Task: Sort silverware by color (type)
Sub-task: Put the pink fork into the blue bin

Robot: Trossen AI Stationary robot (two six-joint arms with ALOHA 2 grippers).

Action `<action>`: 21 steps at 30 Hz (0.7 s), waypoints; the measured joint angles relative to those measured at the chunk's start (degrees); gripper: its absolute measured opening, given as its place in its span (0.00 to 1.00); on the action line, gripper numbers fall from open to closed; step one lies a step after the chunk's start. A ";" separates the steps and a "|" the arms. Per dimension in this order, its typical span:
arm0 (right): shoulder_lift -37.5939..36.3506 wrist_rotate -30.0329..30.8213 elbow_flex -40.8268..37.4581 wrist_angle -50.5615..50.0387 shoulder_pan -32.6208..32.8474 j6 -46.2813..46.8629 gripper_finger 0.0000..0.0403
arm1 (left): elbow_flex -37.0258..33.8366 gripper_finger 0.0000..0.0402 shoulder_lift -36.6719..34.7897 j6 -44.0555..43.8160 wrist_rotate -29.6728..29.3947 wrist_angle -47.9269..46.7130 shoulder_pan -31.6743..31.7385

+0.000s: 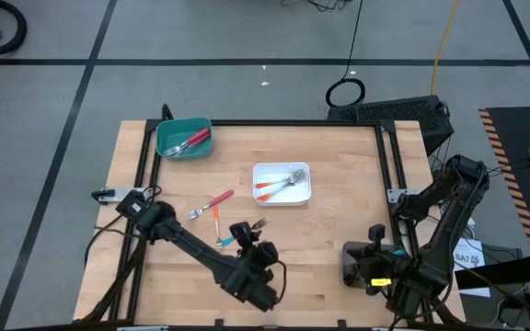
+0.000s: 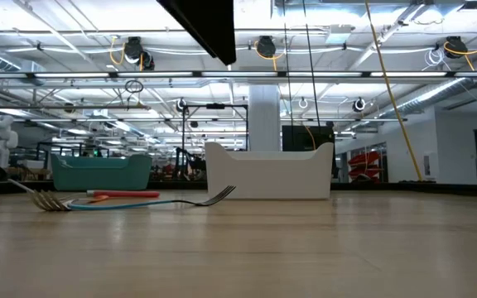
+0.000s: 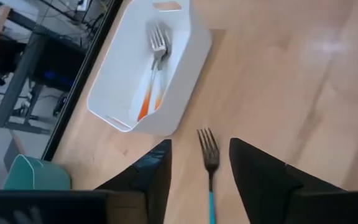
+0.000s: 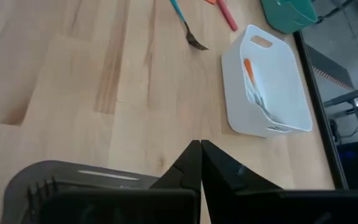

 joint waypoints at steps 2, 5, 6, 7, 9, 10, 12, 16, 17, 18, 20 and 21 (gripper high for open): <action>0.00 -0.26 0.16 0.04 -0.01 0.00 0.00 | -0.63 0.38 -0.10 0.09 -0.07 0.11 0.87; 0.00 -0.37 0.15 0.03 -0.01 -0.94 0.00 | -1.23 0.33 -0.10 -0.35 -0.82 -1.05 1.55; 0.00 -0.37 0.17 0.01 -0.01 -1.10 0.00 | -1.24 0.31 -0.09 -1.00 -1.35 -1.89 1.53; 0.00 -0.37 0.17 0.01 -0.01 -1.19 0.00 | -1.22 0.30 -0.11 -1.90 -2.13 -2.79 1.31; 0.00 -0.37 0.17 0.02 -0.01 -1.65 0.00 | -2.07 0.27 -0.42 -2.36 -4.26 -2.89 0.54; 0.00 -0.37 0.17 0.10 -0.01 -2.13 0.00 | -3.06 0.26 -0.97 -2.36 -4.78 -3.03 0.04; 0.00 -0.28 0.16 0.18 -0.01 -2.80 0.00 | -5.86 0.24 -2.51 -4.04 -5.31 -2.97 -0.56; 0.00 -0.03 0.15 0.19 -0.01 -5.28 0.00 | -16.55 0.22 -8.28 -9.64 -6.60 -3.14 -0.48; 0.00 0.11 0.17 0.19 -0.03 -5.78 0.00 | -19.95 0.22 -10.09 -11.64 -6.84 -3.15 -0.11; 0.00 0.52 0.16 0.16 -0.04 -6.26 0.00 | -23.83 0.22 -12.34 -13.80 -6.87 -3.05 0.15; 0.00 1.75 0.17 0.05 -0.05 -7.55 0.00 | -31.70 0.22 -17.64 -17.25 -6.13 -1.37 0.38; 0.00 2.35 0.15 0.02 -0.05 -8.33 0.00 | -35.63 0.22 -20.78 -17.77 -5.53 1.69 0.43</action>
